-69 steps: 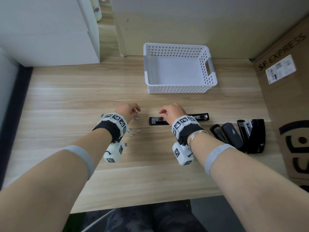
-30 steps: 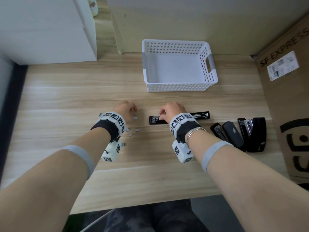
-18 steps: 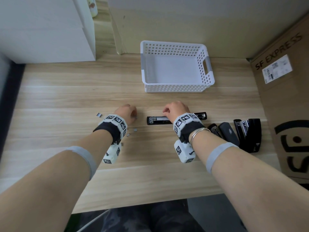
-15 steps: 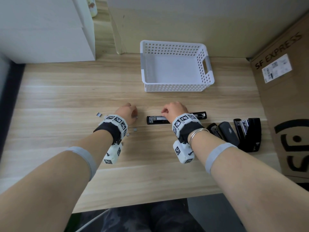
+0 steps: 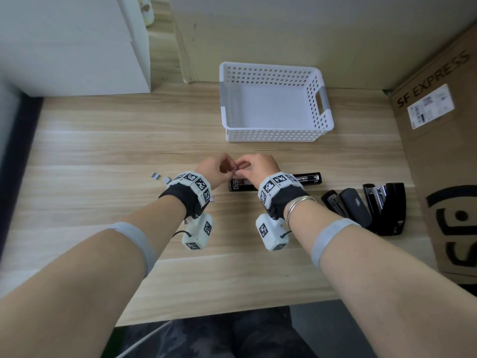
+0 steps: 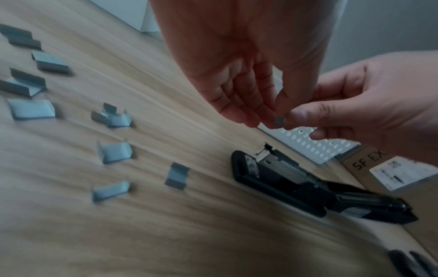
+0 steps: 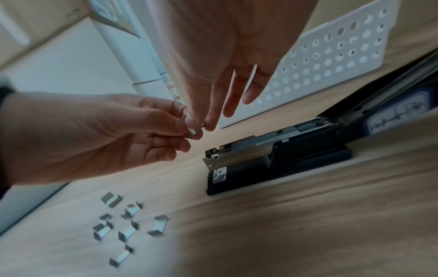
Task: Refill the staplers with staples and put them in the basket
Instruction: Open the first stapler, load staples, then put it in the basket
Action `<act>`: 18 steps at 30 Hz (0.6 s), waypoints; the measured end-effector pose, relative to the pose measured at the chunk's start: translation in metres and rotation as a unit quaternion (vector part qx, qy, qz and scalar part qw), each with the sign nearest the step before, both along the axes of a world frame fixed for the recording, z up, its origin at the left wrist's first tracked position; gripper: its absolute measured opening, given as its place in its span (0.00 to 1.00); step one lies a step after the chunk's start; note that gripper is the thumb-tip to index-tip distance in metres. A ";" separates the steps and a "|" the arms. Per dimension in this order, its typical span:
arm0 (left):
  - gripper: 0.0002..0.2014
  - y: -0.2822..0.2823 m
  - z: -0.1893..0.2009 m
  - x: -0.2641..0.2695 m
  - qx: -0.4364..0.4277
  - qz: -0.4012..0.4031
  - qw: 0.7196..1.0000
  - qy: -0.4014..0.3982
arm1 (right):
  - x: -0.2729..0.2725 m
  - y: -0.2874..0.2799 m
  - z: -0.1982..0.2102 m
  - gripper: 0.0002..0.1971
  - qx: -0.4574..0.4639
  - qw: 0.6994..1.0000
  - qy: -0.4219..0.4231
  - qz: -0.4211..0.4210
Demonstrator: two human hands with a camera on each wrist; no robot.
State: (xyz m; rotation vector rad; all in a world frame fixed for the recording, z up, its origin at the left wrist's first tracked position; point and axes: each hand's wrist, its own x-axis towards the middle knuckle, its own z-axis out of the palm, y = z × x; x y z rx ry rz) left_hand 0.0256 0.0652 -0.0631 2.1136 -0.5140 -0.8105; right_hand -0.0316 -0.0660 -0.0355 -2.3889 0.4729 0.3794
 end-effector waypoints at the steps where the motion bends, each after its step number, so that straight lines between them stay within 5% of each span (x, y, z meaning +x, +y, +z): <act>1: 0.08 -0.001 0.000 0.001 -0.014 0.008 1.000 0.019 | 0.000 0.000 0.000 0.10 0.003 1.000 -0.008 -0.015; 11: 0.15 -0.002 -0.009 0.001 -0.049 0.052 0.992 0.100 | -0.003 -0.002 -0.003 0.09 -0.002 1.000 -0.007 -0.016; 16: 0.05 -0.002 -0.009 -0.003 0.033 0.017 0.999 -0.002 | -0.008 -0.004 -0.006 0.11 -0.064 0.996 0.009 0.064; 18: 0.11 -0.001 -0.010 -0.005 0.071 -0.020 0.997 -0.009 | -0.011 -0.004 -0.006 0.12 -0.084 0.991 0.025 0.097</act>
